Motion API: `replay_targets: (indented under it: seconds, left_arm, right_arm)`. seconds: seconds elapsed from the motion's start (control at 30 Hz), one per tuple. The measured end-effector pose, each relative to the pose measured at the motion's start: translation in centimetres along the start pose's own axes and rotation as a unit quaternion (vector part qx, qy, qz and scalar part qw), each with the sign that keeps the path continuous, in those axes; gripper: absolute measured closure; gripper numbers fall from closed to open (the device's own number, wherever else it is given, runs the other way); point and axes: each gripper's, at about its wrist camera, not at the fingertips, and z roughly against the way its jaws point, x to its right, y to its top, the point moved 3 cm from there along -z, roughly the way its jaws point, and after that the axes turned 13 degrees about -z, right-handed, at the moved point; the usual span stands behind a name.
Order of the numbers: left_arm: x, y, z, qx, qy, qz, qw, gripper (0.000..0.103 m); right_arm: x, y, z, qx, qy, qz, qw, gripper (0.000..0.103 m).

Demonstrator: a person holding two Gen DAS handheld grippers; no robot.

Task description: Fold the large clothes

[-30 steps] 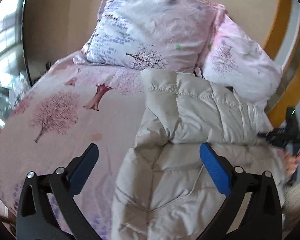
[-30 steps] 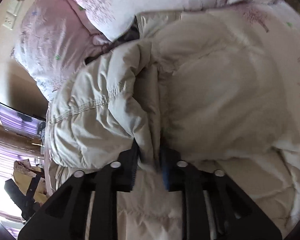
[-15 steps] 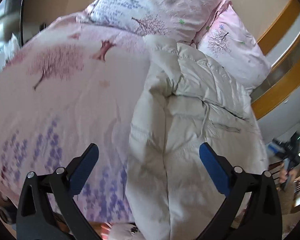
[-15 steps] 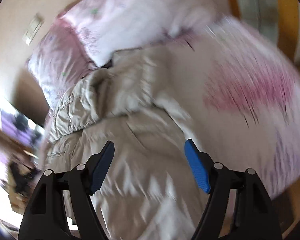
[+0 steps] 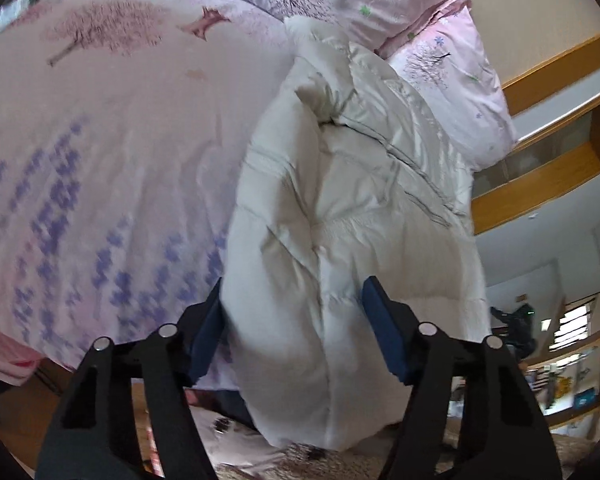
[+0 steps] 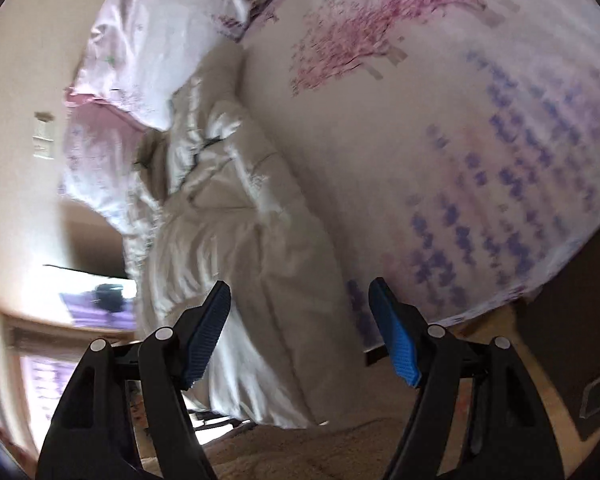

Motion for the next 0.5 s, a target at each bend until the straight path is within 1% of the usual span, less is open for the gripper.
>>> replay_targets:
  seconds: [0.1,0.23,0.3,0.33,0.37,0.47,0.5]
  left_arm:
    - [0.2,-0.7,0.0,0.004,-0.017,0.005,0.9998,0.038]
    - [0.5,-2.0,-0.1,0.004,-0.058,0.024,0.9980,0.038]
    - [0.7,-2.5,-0.2,0.004,-0.065,0.028,0.9975,0.038]
    - [0.8,-2.6,-0.1,0.004,-0.066,0.028,0.9974,0.039]
    - [0.8,-2.8,-0.1,0.004,-0.066,0.029,0.9974,0.039]
    - [1.3,-3.2,-0.3,-0.005,-0.065,0.031,0.9974,0.043]
    - [1.4,-3.3,-0.4,-0.008,-0.062,0.029,0.9976,0.048]
  right_arm:
    - [0.2,-0.3,-0.7,-0.032,0.037,0.003,0.999,0.029]
    - [0.1,-1.0,-1.2,-0.065,0.074,0.005,0.995,0.029]
    - [0.0,-1.4,-1.0,-0.069,0.081,0.011,0.994,0.029]
    - [-0.2,-1.4,-1.1,-0.070,0.083,0.011,0.994,0.031]
    - [-0.2,-1.6,-1.1,-0.071,0.083,0.013,0.994,0.034]
    - [-0.6,-2.2,-1.6,-0.081,0.078,0.018,0.994,0.048]
    - [-0.7,-2.5,-1.7,-0.085,0.078,0.019,0.993,0.060]
